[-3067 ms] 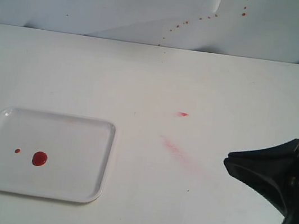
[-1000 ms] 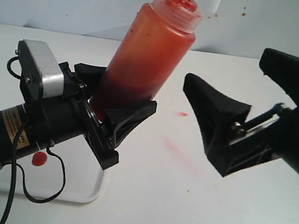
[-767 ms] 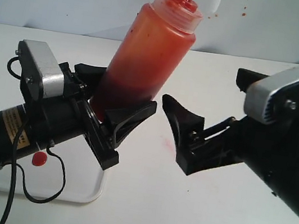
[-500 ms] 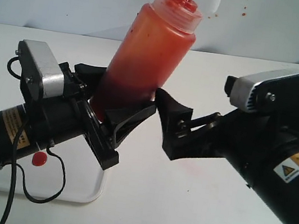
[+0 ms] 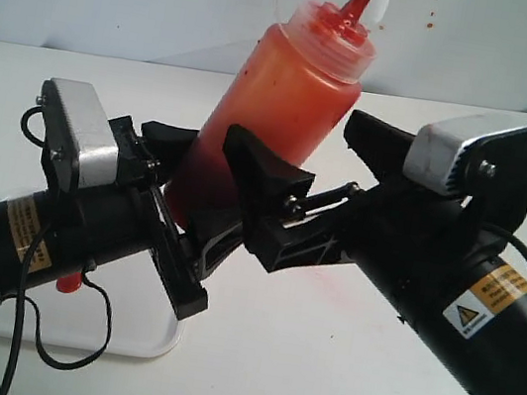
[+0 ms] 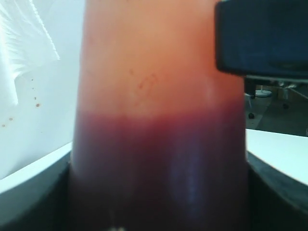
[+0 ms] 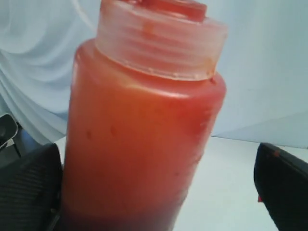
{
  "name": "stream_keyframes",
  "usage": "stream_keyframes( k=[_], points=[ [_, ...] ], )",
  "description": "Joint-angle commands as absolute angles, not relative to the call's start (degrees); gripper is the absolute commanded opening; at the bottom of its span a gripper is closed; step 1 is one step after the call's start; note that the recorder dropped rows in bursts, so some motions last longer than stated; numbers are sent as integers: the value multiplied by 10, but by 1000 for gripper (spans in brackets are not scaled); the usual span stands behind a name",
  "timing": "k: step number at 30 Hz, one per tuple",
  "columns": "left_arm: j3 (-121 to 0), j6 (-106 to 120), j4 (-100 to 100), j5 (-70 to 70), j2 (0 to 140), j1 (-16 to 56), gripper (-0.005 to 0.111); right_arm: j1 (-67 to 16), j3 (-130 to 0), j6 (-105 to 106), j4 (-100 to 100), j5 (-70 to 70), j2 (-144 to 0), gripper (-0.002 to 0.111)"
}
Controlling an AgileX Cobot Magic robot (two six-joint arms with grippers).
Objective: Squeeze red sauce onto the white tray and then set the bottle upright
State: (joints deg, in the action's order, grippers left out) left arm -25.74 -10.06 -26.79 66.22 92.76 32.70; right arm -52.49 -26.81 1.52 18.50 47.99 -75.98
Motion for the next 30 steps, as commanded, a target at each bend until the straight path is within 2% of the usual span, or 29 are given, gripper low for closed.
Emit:
stream_keyframes(
  k=[1, 12, 16, 20, 30],
  points=[
    [-263, -105, -284, 700, 923, 329, 0, -526, -268, -18, 118, 524, -777, 105],
    [-263, -105, -329, 700, 923, 329, 0, -526, -268, -15, 80, 564, -813, 105],
    [-263, -102, -341, 700, 923, 329, 0, -526, -268, -11, 82, 563, -813, 98],
    [-263, -102, -352, 700, 923, 329, 0, -526, -268, 0, 83, 562, -813, 78],
    [-263, -98, -352, 700, 923, 329, 0, -526, -268, 10, 82, 559, -813, 6]
  ],
)
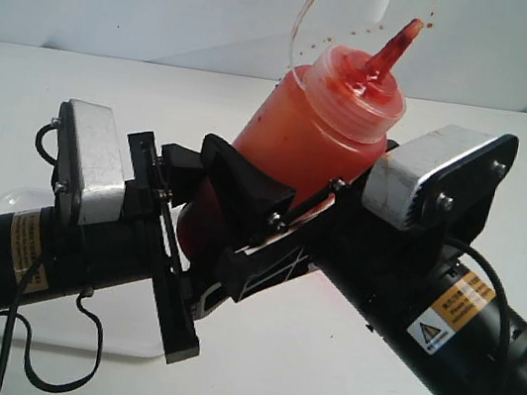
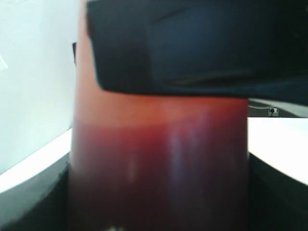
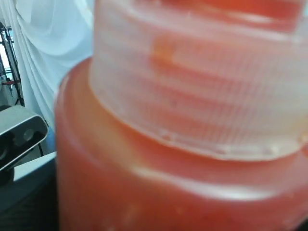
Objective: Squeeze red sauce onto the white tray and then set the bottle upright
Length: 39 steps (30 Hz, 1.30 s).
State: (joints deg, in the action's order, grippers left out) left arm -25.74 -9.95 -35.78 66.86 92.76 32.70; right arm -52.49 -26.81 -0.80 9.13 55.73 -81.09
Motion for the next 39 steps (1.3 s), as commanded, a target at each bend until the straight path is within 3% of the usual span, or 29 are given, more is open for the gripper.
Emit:
stream_keyframes(
  k=[1, 20, 39],
  points=[
    [-263, -98, -352, 700, 923, 329, 0, -526, -268, 20, 82, 559, -813, 2],
    [-263, -84, -323, 554, 923, 329, 0, -526, -268, 110, 165, 535, -813, 0],
    [-263, -24, -246, 559, 959, 329, 0, -526, -268, 147, 196, 604, -858, 0]
  ],
)
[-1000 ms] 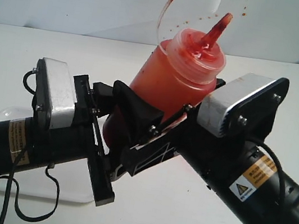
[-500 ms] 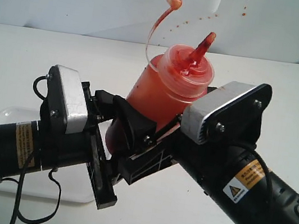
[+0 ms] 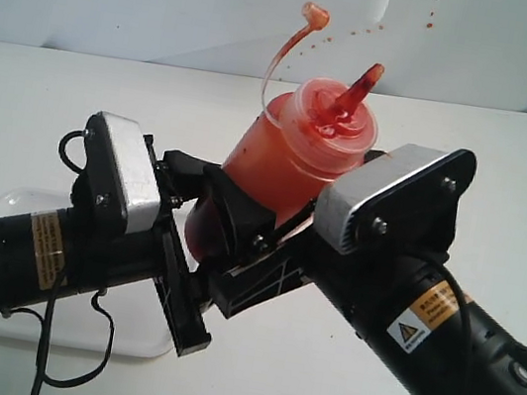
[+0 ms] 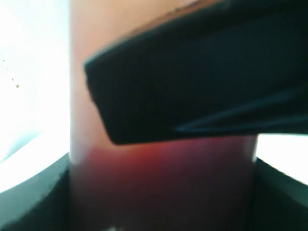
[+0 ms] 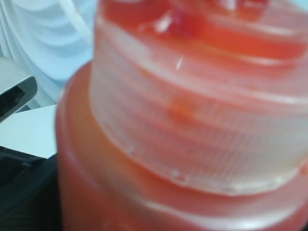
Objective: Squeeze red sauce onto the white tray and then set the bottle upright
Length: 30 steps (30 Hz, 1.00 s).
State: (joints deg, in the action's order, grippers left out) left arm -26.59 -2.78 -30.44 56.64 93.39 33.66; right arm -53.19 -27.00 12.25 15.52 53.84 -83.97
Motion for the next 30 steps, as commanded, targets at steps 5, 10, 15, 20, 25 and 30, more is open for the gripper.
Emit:
stream_keyframes(
  k=[5, 10, 15, 20, 25, 30],
  points=[
    [-263, 30, -195, 642, 1009, 329, 0, -526, -268, 147, 205, 623, -879, 0],
    [-279, 50, -185, 635, 1030, 329, 0, -526, -268, 147, 225, 631, -879, 0],
    [-325, 46, -245, 532, 1045, 329, 0, -526, -268, 176, 233, 632, -879, 0],
    [-343, 30, -265, 526, 1054, 329, 0, -526, -268, 196, 268, 623, -881, 0],
    [-343, 35, -263, 529, 1054, 329, 0, -524, -268, 214, 300, 626, -903, 0],
    [-343, 35, -263, 528, 1054, 329, 0, -524, -268, 214, 287, 623, -920, 0]
  ],
)
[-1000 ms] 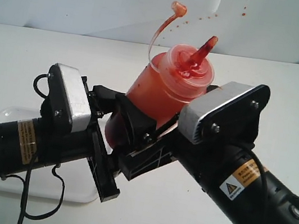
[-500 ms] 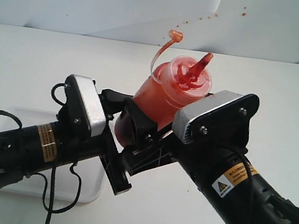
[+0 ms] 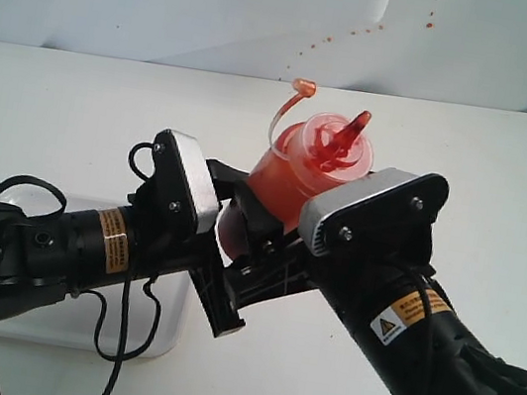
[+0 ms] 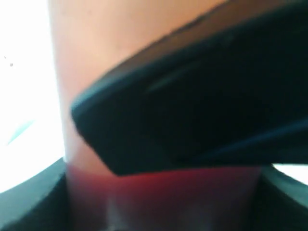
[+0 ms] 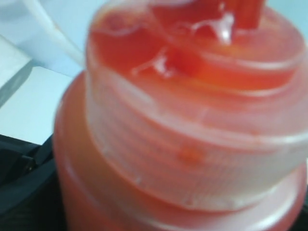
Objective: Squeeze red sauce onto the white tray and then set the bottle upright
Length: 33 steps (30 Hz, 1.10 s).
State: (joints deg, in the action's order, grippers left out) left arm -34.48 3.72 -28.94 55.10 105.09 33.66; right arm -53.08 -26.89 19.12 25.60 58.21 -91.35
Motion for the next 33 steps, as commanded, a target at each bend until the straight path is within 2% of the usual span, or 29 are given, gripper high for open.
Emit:
stream_keyframes(
  k=[1, 11, 15, 18, 21, 26, 28, 33],
  points=[
    [-343, 35, -263, 526, 1054, 329, 0, -524, -268, 214, 287, 623, -923, 0],
    [-343, 35, -263, 526, 1054, 329, 1, -524, -268, 210, 289, 623, -924, 0],
    [-343, 35, -263, 525, 1054, 329, 5, -524, -268, 210, 289, 623, -924, 0],
    [-343, 35, -263, 525, 1054, 329, 13, -524, -268, 210, 289, 623, -924, 0],
    [-343, 35, -263, 525, 1054, 329, 32, -524, -268, 200, 289, 623, -924, 0],
    [-343, 35, -263, 524, 1054, 329, 89, -524, -268, 175, 289, 625, -924, 0],
    [-343, 35, -258, 524, 1054, 329, 105, -524, -268, 175, 289, 628, -924, 0],
    [-343, 33, -258, 526, 1054, 329, 104, -524, -268, 175, 289, 644, -924, 0]
  ],
)
